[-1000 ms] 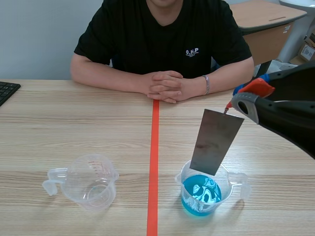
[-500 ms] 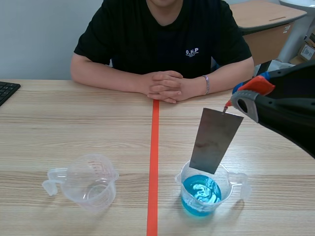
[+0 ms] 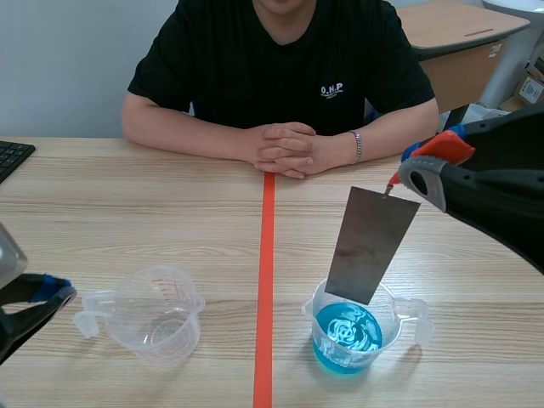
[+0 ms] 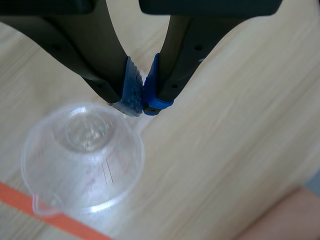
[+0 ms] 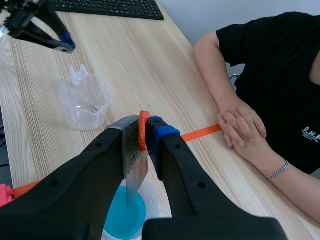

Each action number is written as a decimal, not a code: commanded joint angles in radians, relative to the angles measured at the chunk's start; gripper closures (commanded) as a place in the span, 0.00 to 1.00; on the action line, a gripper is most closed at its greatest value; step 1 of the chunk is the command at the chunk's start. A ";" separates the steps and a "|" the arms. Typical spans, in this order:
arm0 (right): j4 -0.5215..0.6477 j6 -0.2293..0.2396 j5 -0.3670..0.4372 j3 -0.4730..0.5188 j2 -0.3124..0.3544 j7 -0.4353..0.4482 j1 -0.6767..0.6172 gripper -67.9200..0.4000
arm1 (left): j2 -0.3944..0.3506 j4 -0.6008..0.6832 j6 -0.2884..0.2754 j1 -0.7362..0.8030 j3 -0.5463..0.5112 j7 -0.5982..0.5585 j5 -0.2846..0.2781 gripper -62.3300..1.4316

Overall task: Do the redox reaction experiment.
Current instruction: 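Raise the plate and point at it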

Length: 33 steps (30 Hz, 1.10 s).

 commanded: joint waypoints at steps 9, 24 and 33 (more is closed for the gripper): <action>0.022 0.006 0.016 0.010 0.013 0.008 0.006 0.97 | 0.034 0.013 -0.020 -0.293 0.247 -0.010 -0.005 0.91; 0.022 0.006 0.016 0.010 0.013 0.008 0.006 0.97 | 0.182 -0.091 -0.055 -0.595 0.566 0.004 0.034 0.91; 0.022 0.006 0.016 0.010 0.013 0.008 0.006 0.97 | 0.266 -0.206 -0.109 -0.650 0.594 -0.006 0.059 0.91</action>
